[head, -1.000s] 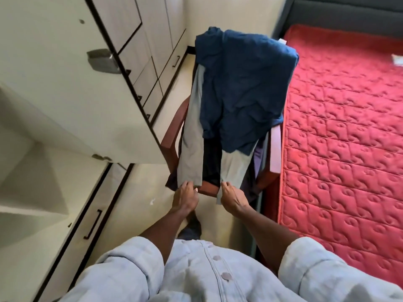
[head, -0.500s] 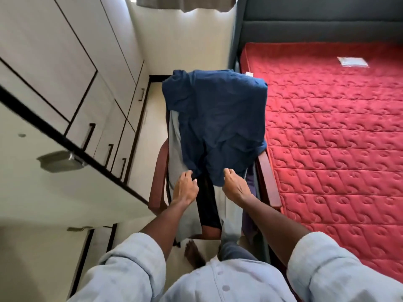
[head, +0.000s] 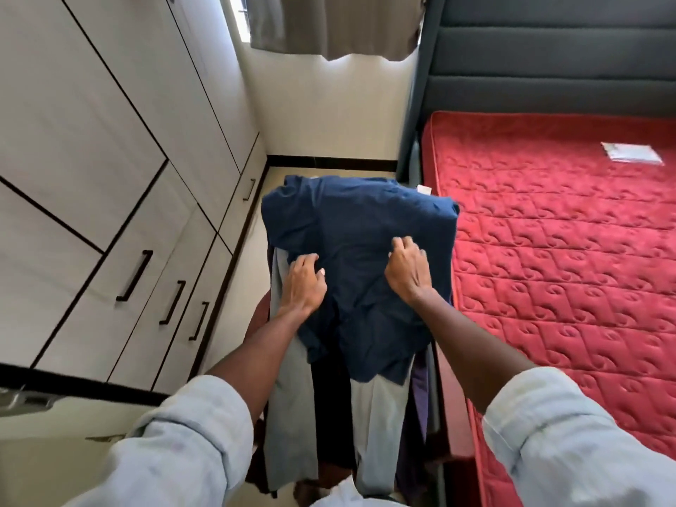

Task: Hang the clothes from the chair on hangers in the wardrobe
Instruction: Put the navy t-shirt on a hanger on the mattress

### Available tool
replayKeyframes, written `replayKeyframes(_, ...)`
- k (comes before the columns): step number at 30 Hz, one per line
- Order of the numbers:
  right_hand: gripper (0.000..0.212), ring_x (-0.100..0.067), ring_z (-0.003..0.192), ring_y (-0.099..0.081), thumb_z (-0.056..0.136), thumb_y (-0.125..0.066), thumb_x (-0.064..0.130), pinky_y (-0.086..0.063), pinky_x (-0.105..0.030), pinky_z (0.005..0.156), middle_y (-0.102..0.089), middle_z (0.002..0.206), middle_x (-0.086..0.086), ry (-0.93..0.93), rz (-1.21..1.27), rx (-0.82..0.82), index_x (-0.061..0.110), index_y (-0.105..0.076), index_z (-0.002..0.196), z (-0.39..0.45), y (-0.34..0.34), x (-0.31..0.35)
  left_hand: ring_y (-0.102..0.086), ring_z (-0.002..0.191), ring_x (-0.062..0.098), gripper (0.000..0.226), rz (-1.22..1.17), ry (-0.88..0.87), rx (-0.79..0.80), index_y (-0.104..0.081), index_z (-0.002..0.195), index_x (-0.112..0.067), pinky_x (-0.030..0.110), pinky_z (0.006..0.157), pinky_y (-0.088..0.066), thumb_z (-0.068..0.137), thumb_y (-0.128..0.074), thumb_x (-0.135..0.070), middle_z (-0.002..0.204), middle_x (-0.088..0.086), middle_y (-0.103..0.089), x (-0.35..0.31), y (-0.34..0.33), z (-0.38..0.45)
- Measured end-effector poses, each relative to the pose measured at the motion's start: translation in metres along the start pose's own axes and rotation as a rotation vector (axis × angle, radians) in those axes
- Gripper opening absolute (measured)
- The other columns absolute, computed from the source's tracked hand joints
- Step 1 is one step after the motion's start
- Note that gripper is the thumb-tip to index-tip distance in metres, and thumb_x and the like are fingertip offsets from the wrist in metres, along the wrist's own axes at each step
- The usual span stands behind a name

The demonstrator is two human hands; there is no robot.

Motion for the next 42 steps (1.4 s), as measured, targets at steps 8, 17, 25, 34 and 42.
replayKeyframes(8, 0.030, -0.035, 0.115, -0.048, 0.092, -0.054, 0.018, -0.033, -0.044, 0.096, -0.056, 0.122, -0.014, 0.002, -0.045, -0.101, 0.008, -0.058, 0.120, 0.113, 0.023, -0.024, -0.049, 0.124, 0.026, 0.036, 0.073, -0.143, -0.165, -0.056, 0.128, -0.011, 0.042, 0.105, -0.039, 0.093, -0.059, -0.017, 0.131, 0.008, -0.056, -0.062, 0.015, 0.083)
replayKeyframes(17, 0.021, -0.033, 0.088, -0.055, 0.069, -0.057, -0.001, -0.029, -0.039, 0.082, -0.059, 0.092, -0.014, 0.179, -0.019, -0.261, 0.006, -0.061, 0.089, 0.100, 0.013, -0.009, -0.040, 0.136, 0.027, 0.044, 0.110, -0.196, -0.152, -0.050, 0.137, -0.008, 0.040, 0.115, -0.030, 0.095, -0.056, -0.020, 0.142, 0.011, -0.049, -0.091, 0.009, 0.132)
replayKeyframes(25, 0.008, -0.031, 0.084, -0.056, 0.081, -0.063, 0.008, -0.034, -0.036, 0.079, -0.057, 0.091, -0.008, 0.412, 0.020, -0.061, 0.011, -0.057, 0.086, 0.038, -0.016, -0.021, -0.040, 0.133, 0.028, 0.056, 0.231, -0.408, 0.114, -0.055, 0.135, -0.015, 0.040, 0.118, -0.016, 0.080, -0.047, -0.014, 0.138, 0.006, -0.054, -0.136, -0.022, 0.159)
replayKeyframes(34, 0.043, -0.034, 0.112, -0.048, 0.077, -0.057, 0.012, -0.036, -0.043, 0.089, -0.050, 0.126, -0.014, -0.126, 0.046, -0.125, 0.009, -0.054, 0.120, 0.112, 0.039, -0.070, -0.048, 0.115, 0.028, 0.036, 0.369, -0.814, -0.078, -0.065, 0.109, -0.009, 0.039, 0.115, -0.029, 0.075, -0.062, -0.018, 0.114, 0.009, -0.059, -0.136, -0.029, 0.130)
replayKeyframes(42, 0.079, -0.032, 0.143, -0.012, 0.080, -0.058, 0.010, -0.017, -0.044, 0.110, -0.011, 0.160, -0.011, 0.014, -0.078, 0.093, 0.027, -0.029, 0.151, 0.130, 0.032, -0.070, -0.056, 0.105, 0.030, 0.011, 0.323, -0.861, -0.176, -0.063, 0.093, -0.006, 0.042, 0.111, -0.036, 0.085, -0.056, -0.011, 0.100, 0.011, -0.061, -0.153, -0.025, 0.099)
Point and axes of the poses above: each hand's wrist, its own z-axis towards the middle knuckle, its own y-axis out of the back of the hand, x = y × z, the point moved 6 cm from there along z, towards the middle knuckle
